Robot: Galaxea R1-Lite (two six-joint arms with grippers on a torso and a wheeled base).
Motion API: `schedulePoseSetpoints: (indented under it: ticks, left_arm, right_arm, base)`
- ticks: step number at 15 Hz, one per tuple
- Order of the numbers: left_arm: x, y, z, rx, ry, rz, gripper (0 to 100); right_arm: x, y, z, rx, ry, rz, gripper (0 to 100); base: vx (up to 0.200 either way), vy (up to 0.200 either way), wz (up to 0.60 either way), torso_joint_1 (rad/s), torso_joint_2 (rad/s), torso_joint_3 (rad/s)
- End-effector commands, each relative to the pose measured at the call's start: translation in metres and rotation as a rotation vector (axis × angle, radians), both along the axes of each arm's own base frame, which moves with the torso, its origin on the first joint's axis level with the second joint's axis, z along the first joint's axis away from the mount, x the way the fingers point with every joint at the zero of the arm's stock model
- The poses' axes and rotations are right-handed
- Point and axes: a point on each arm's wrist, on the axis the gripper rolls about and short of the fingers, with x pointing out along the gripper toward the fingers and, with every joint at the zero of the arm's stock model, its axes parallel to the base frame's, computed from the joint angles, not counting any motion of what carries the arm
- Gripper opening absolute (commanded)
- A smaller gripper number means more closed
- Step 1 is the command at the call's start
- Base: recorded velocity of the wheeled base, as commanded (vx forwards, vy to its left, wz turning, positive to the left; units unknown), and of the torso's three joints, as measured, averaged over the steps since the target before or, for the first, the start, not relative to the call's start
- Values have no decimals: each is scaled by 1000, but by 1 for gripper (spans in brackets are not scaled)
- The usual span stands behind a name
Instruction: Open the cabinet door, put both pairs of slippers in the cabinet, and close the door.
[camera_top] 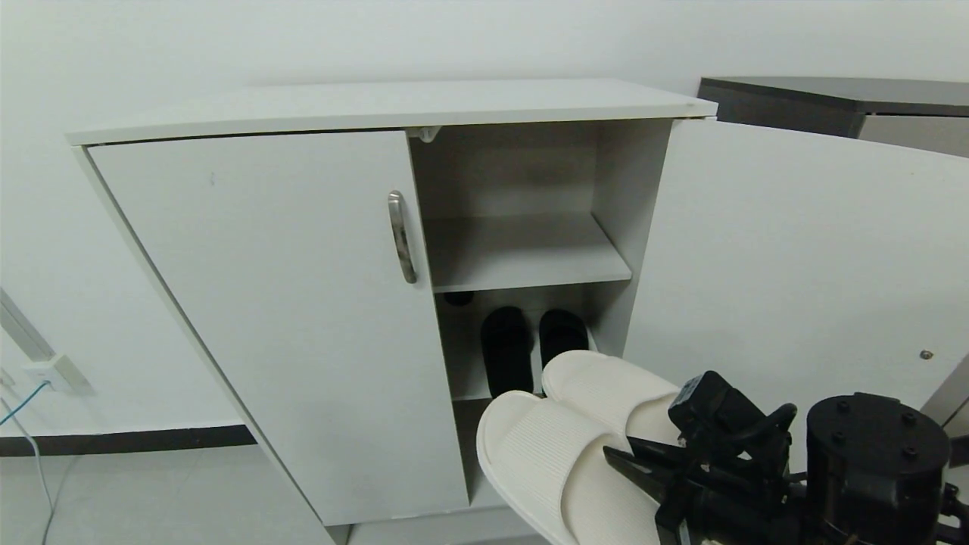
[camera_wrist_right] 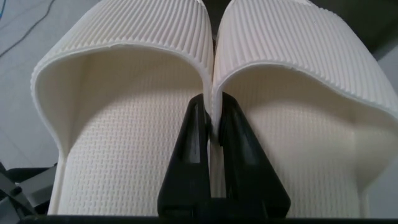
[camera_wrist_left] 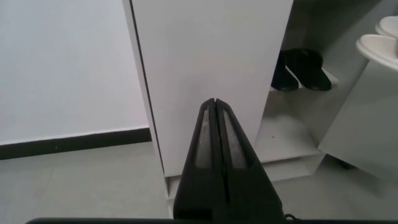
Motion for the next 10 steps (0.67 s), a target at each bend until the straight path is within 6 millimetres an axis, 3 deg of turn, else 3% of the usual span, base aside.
schedulePoseSetpoints:
  ticks: [1,5,10]
  left_arm:
    - [0,0,0,0,2,1,0]
    - [0,0,0,-3,1,2,0]
    - [0,0,0,-5,1,1,0]
  right_arm:
    - [0,1,-1,-2,2,7,0]
    - [-2,3,-10,-24,21,14,0]
    - [21,31,-10,50,-33,-142,0]
  base:
    - [0,0,0,0,0,0]
    - [0,0,0,0,0,0]
    - [0,0,0,0,0,0]
